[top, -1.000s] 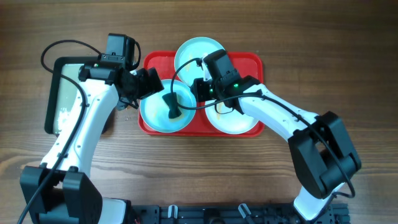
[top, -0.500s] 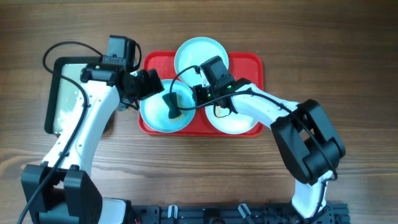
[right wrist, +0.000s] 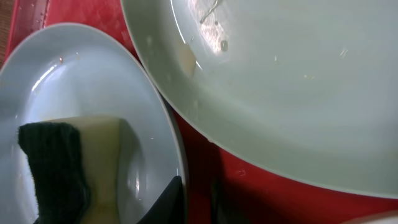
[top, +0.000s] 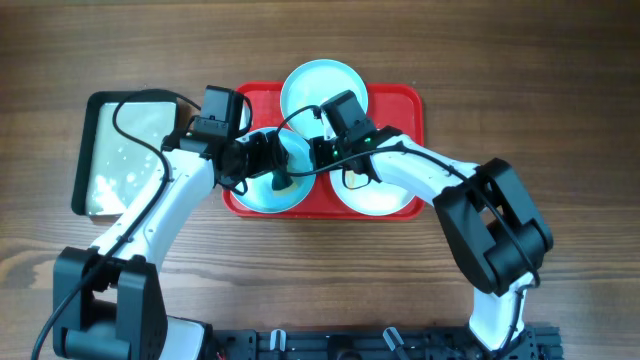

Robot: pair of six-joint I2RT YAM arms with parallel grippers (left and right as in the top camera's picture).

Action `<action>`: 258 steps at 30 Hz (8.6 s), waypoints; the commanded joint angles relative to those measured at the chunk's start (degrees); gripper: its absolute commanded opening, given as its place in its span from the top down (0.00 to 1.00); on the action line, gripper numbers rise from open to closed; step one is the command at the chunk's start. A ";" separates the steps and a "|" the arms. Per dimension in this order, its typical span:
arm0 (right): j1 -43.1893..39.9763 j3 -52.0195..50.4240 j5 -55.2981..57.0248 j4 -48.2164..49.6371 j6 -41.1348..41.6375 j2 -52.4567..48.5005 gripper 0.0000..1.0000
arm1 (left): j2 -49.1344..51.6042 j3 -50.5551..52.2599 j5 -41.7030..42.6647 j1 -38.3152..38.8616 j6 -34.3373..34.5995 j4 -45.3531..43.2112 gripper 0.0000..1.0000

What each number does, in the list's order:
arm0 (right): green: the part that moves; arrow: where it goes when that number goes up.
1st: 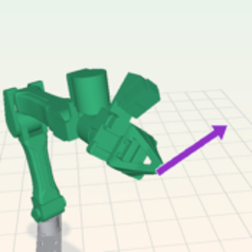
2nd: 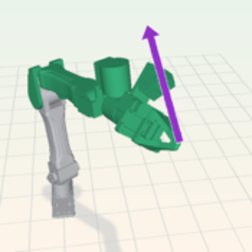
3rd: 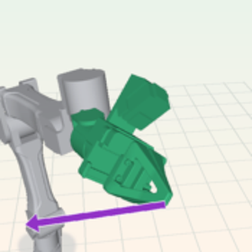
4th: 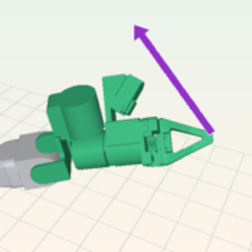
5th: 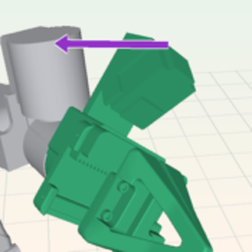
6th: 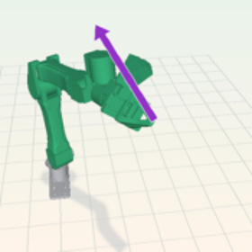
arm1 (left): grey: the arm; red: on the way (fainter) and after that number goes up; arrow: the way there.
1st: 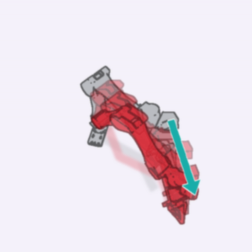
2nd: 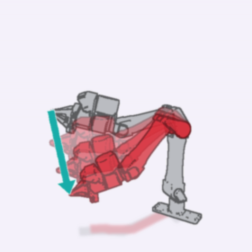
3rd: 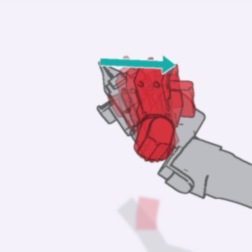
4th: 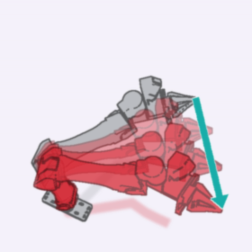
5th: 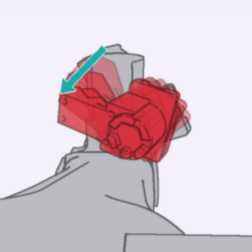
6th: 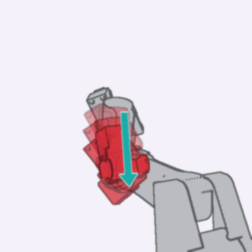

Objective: Clean dirty plates on tray and stack at the side
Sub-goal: 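Grasp the left light-blue plate rim with the right gripper to steady it, then scrub the light-blue plate with the sponge in the left gripper, then lift the light-blue plate with the right gripper and place it right of the tray, then move the right gripper back to the top light-blue plate and grasp it, then scrub the top light-blue plate with the sponge in the left gripper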

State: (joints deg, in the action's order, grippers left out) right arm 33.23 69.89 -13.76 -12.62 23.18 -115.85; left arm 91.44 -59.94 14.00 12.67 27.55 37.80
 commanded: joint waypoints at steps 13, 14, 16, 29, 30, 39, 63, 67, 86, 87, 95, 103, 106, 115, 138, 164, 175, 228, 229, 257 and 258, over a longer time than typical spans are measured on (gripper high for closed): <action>0.33 -0.13 -1.62 0.79 2.34 -3.08 0.96 | 7.13 0.17 1.49 0.74 0.42 -2.69 0.36; 0.33 -0.13 -1.77 0.81 2.32 -3.08 0.96 | 7.78 0.17 1.75 0.74 0.42 -3.19 0.40; 0.33 -0.11 -1.77 0.81 2.36 -3.08 0.96 | 8.83 0.17 2.91 0.74 0.42 -4.44 0.46; 0.33 0.04 -1.77 0.81 2.34 -3.08 0.94 | 14.43 0.17 4.22 0.72 1.90 -9.57 0.76; 0.33 0.04 -1.77 0.81 2.34 -3.08 0.94 | 14.64 0.17 4.17 0.72 1.88 -9.53 0.76; 0.33 0.04 -1.75 0.79 2.34 -3.08 0.94 | 14.64 0.15 -11.26 0.55 1.84 -3.96 0.95; 0.33 0.04 -1.79 1.03 2.47 -3.08 0.94 | 6.78 -0.02 -2.89 0.33 1.25 -9.09 0.96; 0.33 0.04 -1.79 0.98 2.45 -3.08 0.94 | 11.32 0.00 -2.97 0.79 1.22 -11.17 0.96; 0.28 0.04 -1.77 1.05 2.47 -3.08 0.94 | 8.66 -0.07 -27.61 1.27 -5.49 -0.94 0.96; 0.28 0.04 -1.77 1.07 2.47 -3.08 0.94 | 7.76 -0.07 -22.88 1.42 -5.46 -0.48 0.96; 0.28 0.20 -1.79 0.94 2.43 -3.08 0.94 | 10.14 -0.04 -1.20 4.85 -4.63 -3.32 0.96; 0.28 0.20 -1.79 0.63 2.45 -3.08 0.94 | 13.84 0.83 -28.22 5.07 -4.63 -2.12 0.96; 0.28 0.26 -1.79 0.59 2.32 -2.95 0.94 | 13.57 0.70 -41.75 5.07 -4.63 -0.55 0.96; 0.28 0.31 -1.73 -0.20 0.13 0.66 0.95 | 0.33 0.57 -37.51 5.07 0.15 0.20 0.96; 14.88 0.35 48.83 16.28 -68.11 22.95 0.95 | -20.17 0.76 -16.37 -25.16 -0.11 4.15 0.96; 5.03 -1.14 28.09 8.00 -26.29 20.35 0.96 | -20.17 0.76 -16.35 -25.16 -0.11 4.76 0.96; -44.06 -1.36 4.68 -5.88 -1.60 23.91 0.96 | -20.17 0.76 -16.35 -25.16 -0.09 5.11 0.96; -10.69 -2.40 1.51 22.47 -5.11 -4.94 0.80 | -20.17 0.76 -15.93 -25.16 -0.09 5.33 0.96; -9.77 -2.40 1.03 21.97 -5.18 -4.94 0.80 | -20.17 0.76 -15.93 -25.16 -0.09 5.35 0.96; 0.13 0.50 3.82 12.20 -12.66 -3.21 0.96 | -20.15 0.87 0.63 -23.12 -3.34 5.18 0.96; 0.33 0.50 3.80 11.85 -12.66 -3.21 0.96 | -20.04 0.87 0.59 -21.68 -3.34 5.20 0.96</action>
State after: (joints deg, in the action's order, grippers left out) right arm 33.36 69.49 -10.37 -0.08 11.64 -119.52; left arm 71.26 -59.31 10.15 -11.62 25.58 43.31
